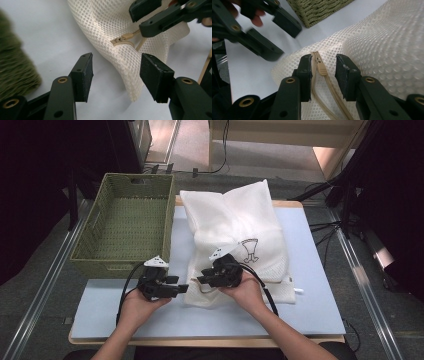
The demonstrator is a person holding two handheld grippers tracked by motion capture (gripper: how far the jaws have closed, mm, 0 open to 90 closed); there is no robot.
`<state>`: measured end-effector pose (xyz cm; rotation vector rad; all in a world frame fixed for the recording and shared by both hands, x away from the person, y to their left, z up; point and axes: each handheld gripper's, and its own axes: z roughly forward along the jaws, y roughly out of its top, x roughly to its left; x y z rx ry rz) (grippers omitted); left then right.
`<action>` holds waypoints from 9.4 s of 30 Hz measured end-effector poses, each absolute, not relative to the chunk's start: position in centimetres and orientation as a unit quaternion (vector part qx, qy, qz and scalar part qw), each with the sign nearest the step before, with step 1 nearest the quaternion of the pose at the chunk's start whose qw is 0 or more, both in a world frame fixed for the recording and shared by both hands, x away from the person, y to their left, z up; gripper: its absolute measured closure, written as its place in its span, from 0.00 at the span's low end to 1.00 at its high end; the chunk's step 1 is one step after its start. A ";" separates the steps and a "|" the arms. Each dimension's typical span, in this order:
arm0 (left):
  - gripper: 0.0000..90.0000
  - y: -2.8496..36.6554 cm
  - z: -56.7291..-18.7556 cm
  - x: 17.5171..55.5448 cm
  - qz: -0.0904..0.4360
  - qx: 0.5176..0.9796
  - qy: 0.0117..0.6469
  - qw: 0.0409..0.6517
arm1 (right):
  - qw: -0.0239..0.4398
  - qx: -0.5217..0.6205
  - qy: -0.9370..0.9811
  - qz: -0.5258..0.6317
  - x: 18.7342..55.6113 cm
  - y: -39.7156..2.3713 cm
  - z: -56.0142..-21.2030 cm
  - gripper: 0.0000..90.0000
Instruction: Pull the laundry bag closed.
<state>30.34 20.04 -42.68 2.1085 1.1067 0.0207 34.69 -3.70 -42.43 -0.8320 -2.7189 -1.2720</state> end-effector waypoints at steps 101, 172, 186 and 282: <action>0.97 16.6 -42.0 30.9 0.052 0.856 0.395 0.330 | 0.099 -0.273 -0.859 -0.421 34.4 -4.2 -42.6 0.87; 0.98 19.9 -40.6 30.0 0.050 0.825 0.424 0.371 | 0.057 -0.304 -0.871 -0.381 34.5 -6.9 -42.8 0.99; 0.98 19.7 -40.6 29.8 0.054 0.825 0.426 0.368 | 0.063 -0.301 -0.873 -0.378 34.5 -7.0 -42.8 0.99; 0.97 19.8 -41.0 29.8 0.060 0.838 0.418 0.345 | 0.068 -0.371 -0.852 -0.364 33.9 -18.3 -41.6 0.99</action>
